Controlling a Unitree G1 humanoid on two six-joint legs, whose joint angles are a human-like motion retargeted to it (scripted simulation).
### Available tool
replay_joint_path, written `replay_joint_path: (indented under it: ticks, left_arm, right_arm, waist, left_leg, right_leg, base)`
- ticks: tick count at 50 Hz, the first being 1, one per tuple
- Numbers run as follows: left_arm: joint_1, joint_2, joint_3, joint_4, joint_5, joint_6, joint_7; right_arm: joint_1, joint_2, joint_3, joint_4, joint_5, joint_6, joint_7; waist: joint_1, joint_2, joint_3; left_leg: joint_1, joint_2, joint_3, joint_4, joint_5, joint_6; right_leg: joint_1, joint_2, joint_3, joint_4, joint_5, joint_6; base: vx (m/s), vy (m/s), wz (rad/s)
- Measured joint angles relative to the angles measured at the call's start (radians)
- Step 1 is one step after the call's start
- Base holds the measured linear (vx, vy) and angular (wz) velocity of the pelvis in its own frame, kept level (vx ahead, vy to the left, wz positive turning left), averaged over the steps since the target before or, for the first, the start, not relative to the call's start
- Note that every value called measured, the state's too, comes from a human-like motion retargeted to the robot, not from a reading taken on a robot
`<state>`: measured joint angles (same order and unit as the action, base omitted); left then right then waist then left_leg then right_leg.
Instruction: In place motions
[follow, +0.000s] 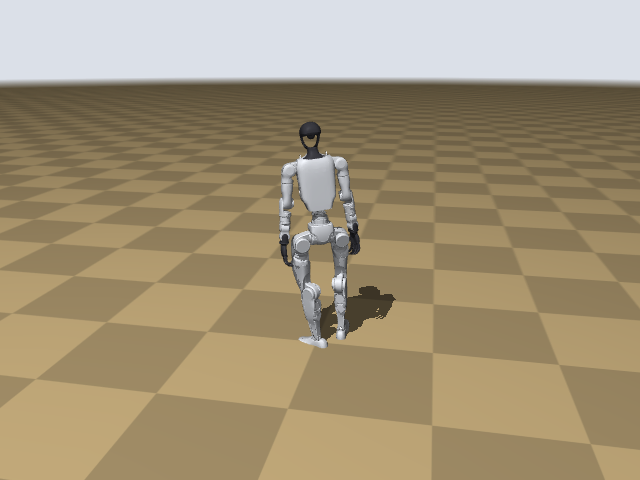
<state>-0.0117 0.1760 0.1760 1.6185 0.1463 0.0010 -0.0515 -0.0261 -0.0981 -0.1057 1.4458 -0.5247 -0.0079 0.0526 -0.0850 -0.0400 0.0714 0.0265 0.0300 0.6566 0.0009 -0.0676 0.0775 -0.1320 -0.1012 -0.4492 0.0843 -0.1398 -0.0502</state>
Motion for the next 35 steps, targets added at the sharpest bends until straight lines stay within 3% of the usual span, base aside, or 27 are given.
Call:
replay_joint_path:
  ticks: [5, 16, 18, 20, 30, 35]
  left_arm:
    - [0.020, 0.001, 0.013, -0.015, -0.005, 0.005, 0.001]
    - [0.004, -0.037, 0.034, -0.021, 0.002, 0.005, 0.007]
    - [-0.007, -0.031, 0.043, -0.025, 0.003, 0.005, 0.009]
    - [-0.011, -0.022, 0.046, -0.028, 0.000, 0.005, 0.012]
    - [-0.033, -0.053, 0.055, -0.042, -0.072, -0.006, 0.003]
    - [-0.014, -0.051, 0.074, -0.063, -0.052, -0.011, 0.024]
  right_arm:
    - [-0.006, -0.013, -0.022, 0.029, 0.043, 0.003, -0.027]
    - [0.028, -0.022, -0.084, 0.094, 0.131, 0.020, -0.064]
    - [0.033, -0.018, -0.091, 0.119, 0.136, 0.027, -0.070]
    - [0.043, -0.011, -0.099, 0.145, 0.141, 0.034, -0.072]
    - [0.056, -0.019, -0.110, 0.123, 0.079, 0.060, -0.042]
    - [0.025, -0.011, -0.097, 0.058, 0.075, 0.053, -0.003]
  waist:
    - [-0.003, 0.011, -0.010]
    - [-0.040, 0.042, -0.069]
    - [-0.038, 0.022, -0.084]
    - [-0.042, -0.003, -0.100]
    - [-0.068, 0.005, -0.128]
    - [-0.139, -0.003, -0.148]
  left_leg:
    - [0.032, 0.045, 0.205, -0.011, -0.027, -0.034]
    - [0.066, 0.091, 0.393, 0.010, -0.064, -0.102]
    - [0.074, 0.076, 0.412, 0.016, -0.064, -0.118]
    - [0.089, 0.061, 0.428, 0.023, -0.060, -0.135]
    - [0.180, 0.133, 0.466, 0.068, 0.065, -0.143]
    - [0.218, 0.158, 0.470, 0.094, 0.197, -0.105]
  right_leg:
    - [0.040, -0.055, -0.341, -0.007, 0.003, 0.015]
    - [0.118, -0.100, -0.543, 0.026, 0.074, 0.018]
    - [0.139, -0.088, -0.551, -0.033, 0.085, 0.040]
    - [0.154, -0.074, -0.556, -0.110, 0.173, 0.040]
    - [0.165, -0.022, -0.468, -0.120, 0.101, 0.015]
    - [0.175, 0.000, -0.430, -0.141, 0.081, -0.001]
  base:
    - [-0.29, -0.10, -2.24]
    - [-0.23, -0.12, -1.53]
    - [-0.13, -0.22, -1.03]
    - [-0.10, -0.36, -0.69]
    - [-0.09, -0.29, -0.46]
    - [-0.13, -0.30, -0.41]
